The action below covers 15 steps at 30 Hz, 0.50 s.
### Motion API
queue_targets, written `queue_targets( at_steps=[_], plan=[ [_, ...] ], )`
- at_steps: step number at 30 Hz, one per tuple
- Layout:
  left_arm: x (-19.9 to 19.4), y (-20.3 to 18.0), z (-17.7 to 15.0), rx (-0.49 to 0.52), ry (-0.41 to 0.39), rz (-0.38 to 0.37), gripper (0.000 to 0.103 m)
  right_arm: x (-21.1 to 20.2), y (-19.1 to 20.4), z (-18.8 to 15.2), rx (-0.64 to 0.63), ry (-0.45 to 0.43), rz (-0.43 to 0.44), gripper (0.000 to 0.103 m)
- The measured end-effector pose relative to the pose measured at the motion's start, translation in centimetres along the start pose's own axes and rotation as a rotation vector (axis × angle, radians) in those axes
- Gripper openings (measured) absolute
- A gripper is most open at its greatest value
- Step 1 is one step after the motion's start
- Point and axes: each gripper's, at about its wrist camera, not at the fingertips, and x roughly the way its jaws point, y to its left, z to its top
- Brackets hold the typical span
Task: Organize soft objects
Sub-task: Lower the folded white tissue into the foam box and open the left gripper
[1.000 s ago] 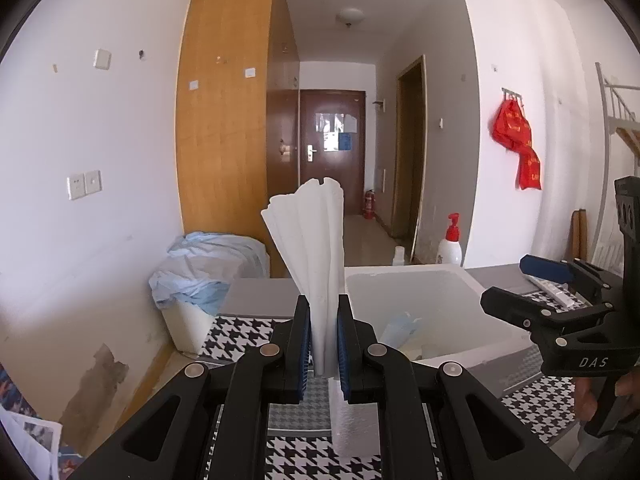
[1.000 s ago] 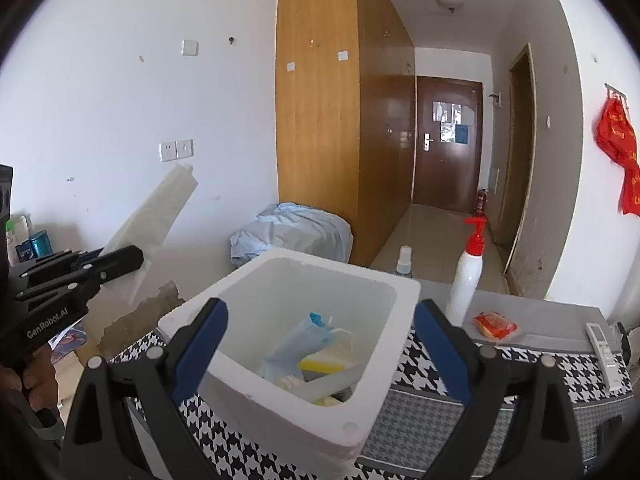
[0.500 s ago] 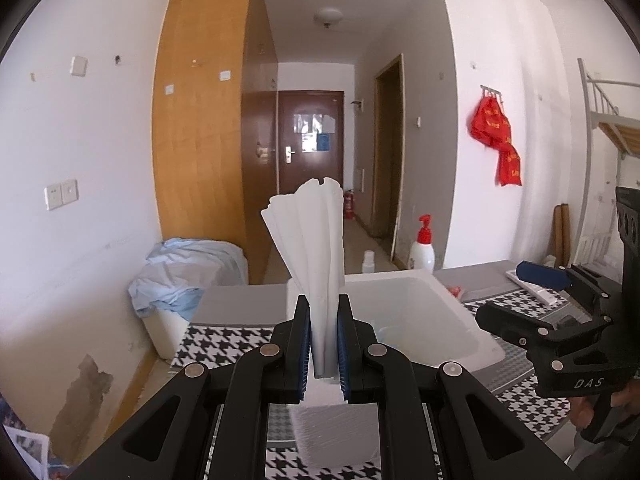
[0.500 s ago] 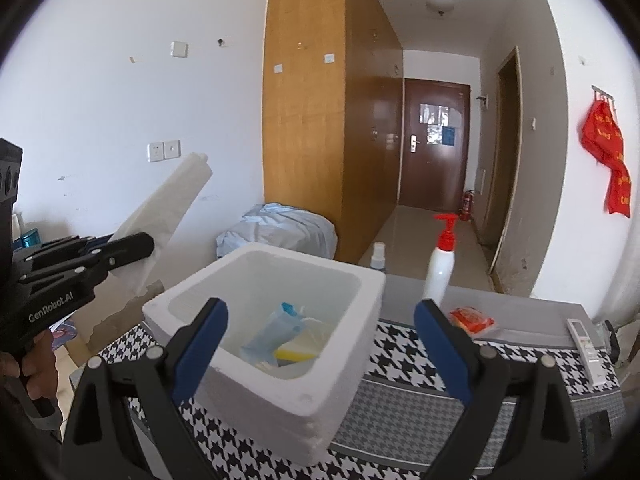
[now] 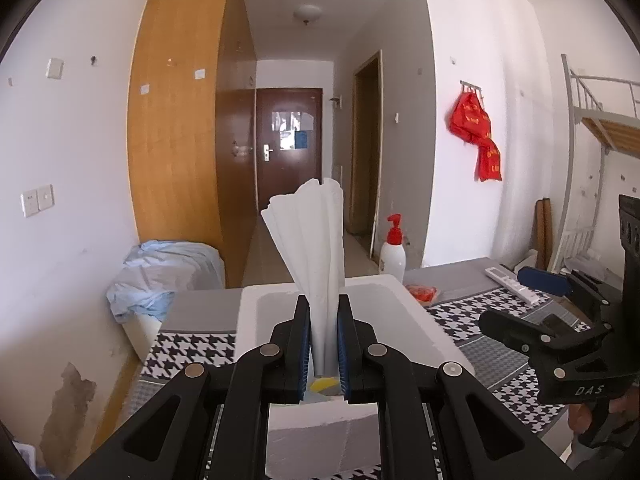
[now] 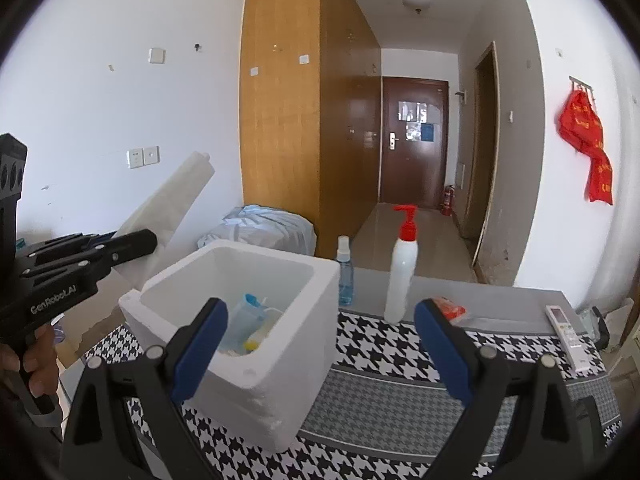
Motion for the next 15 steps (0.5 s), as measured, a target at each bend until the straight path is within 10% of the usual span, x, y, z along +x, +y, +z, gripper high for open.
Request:
queue_targets(
  at_steps=[15],
  plan=[
    [2.2,-1.7,0.1,0.016,0.044,-0.043,0.013,-1.1,-2.1,-0.9,0.028,0.006,-0.05,0.096]
  ],
)
